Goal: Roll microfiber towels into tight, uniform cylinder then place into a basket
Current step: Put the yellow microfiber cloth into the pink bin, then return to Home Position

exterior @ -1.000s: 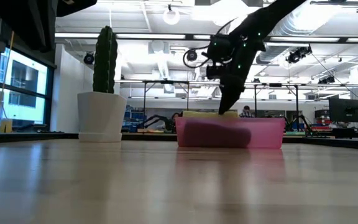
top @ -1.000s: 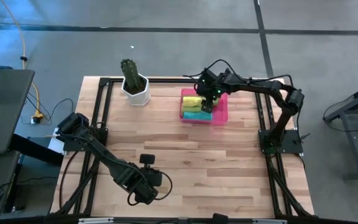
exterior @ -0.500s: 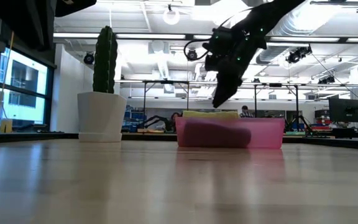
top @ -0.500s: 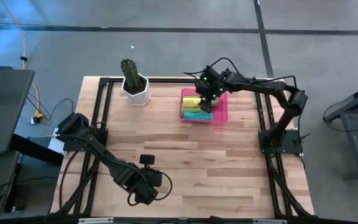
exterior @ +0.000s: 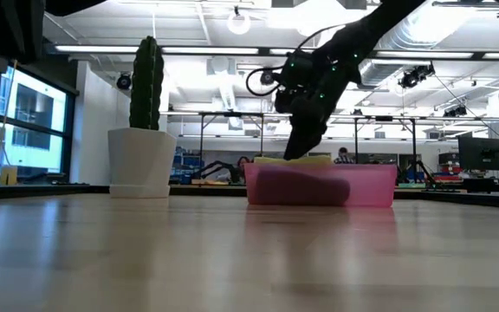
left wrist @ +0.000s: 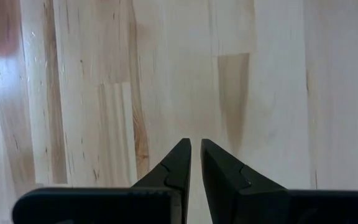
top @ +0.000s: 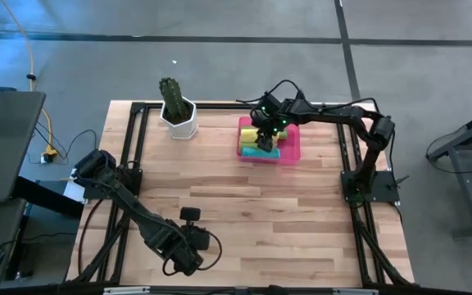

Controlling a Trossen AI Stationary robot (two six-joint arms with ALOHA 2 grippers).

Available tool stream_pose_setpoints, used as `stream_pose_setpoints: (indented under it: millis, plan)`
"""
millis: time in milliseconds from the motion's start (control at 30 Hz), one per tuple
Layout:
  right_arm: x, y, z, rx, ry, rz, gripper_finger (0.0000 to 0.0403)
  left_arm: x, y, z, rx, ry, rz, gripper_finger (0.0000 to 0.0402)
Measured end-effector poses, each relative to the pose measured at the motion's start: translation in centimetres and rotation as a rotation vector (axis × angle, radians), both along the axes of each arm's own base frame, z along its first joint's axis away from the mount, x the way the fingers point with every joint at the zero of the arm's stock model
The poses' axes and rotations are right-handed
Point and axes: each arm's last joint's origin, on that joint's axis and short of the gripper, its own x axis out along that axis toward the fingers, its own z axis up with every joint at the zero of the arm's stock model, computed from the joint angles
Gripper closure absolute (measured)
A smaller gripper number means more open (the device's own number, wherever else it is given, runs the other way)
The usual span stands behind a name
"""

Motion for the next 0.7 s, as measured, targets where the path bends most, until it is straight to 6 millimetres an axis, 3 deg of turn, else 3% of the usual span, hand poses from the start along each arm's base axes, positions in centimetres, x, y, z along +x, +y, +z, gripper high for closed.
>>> stream_pose_setpoints:
  millis: [367,700]
  plan:
    - [-0.1,0.7,0.0,0.047,0.024,-0.010,0.0199,-0.2,-0.3,0.0,0.003,-0.001,-0.010,0.0371]
    - [-2.9,3.6,7.2,-0.021,-0.097,-0.011,0.0199,-0.8,0.5,1.0,0.023,0.013,-0.018,0.0371]
